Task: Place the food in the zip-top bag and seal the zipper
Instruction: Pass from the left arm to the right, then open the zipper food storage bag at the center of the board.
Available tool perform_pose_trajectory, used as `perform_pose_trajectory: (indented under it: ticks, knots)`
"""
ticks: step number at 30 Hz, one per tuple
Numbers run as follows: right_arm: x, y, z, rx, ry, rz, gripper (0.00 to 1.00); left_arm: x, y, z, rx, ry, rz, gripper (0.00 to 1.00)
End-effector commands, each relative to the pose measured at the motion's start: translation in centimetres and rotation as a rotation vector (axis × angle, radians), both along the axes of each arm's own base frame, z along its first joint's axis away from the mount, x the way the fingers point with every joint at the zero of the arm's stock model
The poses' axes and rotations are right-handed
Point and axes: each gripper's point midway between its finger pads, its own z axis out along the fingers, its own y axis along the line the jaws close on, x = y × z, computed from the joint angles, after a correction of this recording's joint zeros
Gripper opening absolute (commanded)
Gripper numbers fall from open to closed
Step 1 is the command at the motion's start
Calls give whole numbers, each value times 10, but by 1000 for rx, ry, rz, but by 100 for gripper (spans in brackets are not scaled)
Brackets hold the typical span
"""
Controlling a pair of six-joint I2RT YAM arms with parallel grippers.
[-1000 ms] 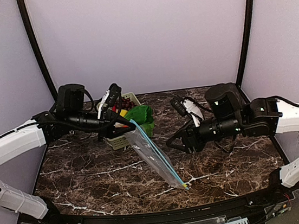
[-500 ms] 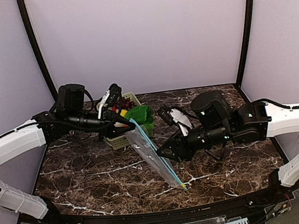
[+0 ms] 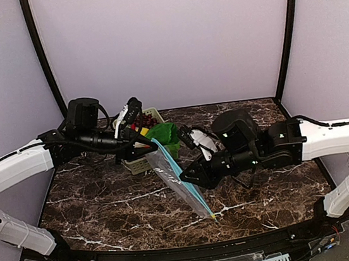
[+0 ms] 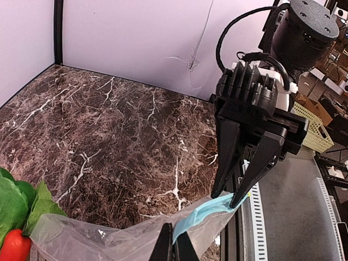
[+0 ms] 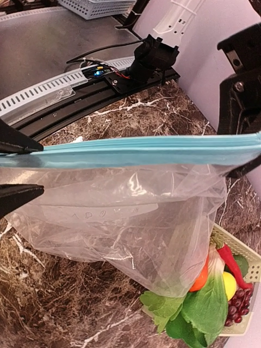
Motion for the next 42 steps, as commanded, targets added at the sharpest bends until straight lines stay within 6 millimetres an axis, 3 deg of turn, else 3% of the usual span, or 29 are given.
perform_pose_trajectory:
  ticks: [1,8,12,14,16,20,25,29,32,37,42]
  knots:
    - [4,6,8,7,-24,-23,15,-1,4,10,-4,-24,13,1]
    - [6,5,7,-10,-33,-43,1,5,5,7,14,-28,44,1]
    - [12,0,7,-24,-43,-87,0,10,6,7,23,-33,72,4]
    - [16,-4,6,-35,-49,-115,0,12,7,7,26,-38,89,22]
    - [22,-12,5,-56,-60,-147,0,17,10,11,26,-53,129,52]
    - [39,-37,7,-101,-71,-225,0,28,19,28,-8,-97,235,68]
    - [69,-90,21,-213,-127,-379,0,29,35,57,-129,-81,358,73]
    - [77,-117,52,-256,-203,-455,0,24,43,56,-177,8,410,74]
    - [76,-124,62,-254,-216,-461,0,20,49,48,-187,64,443,73]
    - [68,-118,40,-267,-151,-441,0,12,60,46,-223,94,519,73]
    - [58,-102,6,-268,-80,-419,0,7,47,19,-215,194,527,70]
